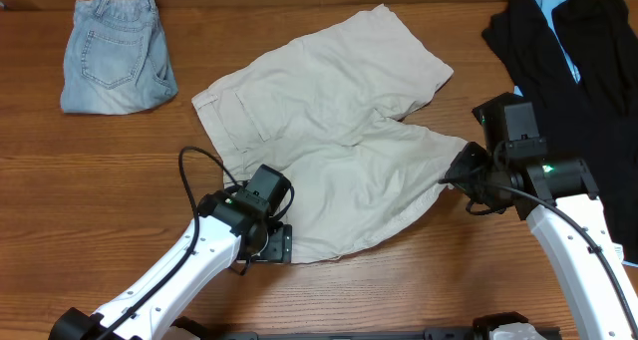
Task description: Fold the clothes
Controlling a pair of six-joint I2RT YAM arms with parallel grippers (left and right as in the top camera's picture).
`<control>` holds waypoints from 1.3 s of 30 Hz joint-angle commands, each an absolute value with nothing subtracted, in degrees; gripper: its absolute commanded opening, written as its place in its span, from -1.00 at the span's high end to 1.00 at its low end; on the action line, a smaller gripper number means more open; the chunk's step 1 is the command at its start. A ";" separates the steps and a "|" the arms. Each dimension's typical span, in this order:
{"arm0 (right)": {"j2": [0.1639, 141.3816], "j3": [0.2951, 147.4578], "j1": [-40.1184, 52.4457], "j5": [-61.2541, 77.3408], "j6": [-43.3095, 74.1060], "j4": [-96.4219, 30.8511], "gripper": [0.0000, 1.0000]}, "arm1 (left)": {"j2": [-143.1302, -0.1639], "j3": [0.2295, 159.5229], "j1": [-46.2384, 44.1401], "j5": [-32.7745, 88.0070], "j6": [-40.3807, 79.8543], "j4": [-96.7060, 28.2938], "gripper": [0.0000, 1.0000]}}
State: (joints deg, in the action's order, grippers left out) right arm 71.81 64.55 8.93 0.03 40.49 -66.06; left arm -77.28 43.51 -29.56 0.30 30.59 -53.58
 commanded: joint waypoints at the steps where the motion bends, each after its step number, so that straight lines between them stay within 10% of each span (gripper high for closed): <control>1: 71.81 64.29 8.71 -0.64 40.18 -65.89 0.92 | -77.65 43.09 -29.17 -3.01 41.43 -53.71 -0.63; 15: 71.81 64.29 8.71 -0.64 39.13 -66.30 0.92 | -78.81 36.36 -28.03 1.54 50.41 -45.93 -0.68; 21: 71.81 64.29 8.71 -0.62 39.13 -66.35 0.92 | -78.81 36.38 -27.18 1.50 49.80 -42.89 0.02; 24: 71.79 64.29 8.71 -0.56 39.16 -66.11 0.92 | -78.78 37.19 -26.44 1.52 47.64 -43.07 0.90; 39: 63.00 72.20 6.98 -0.51 35.90 -70.57 0.92 | -78.67 85.27 -15.92 1.89 26.22 -81.62 0.92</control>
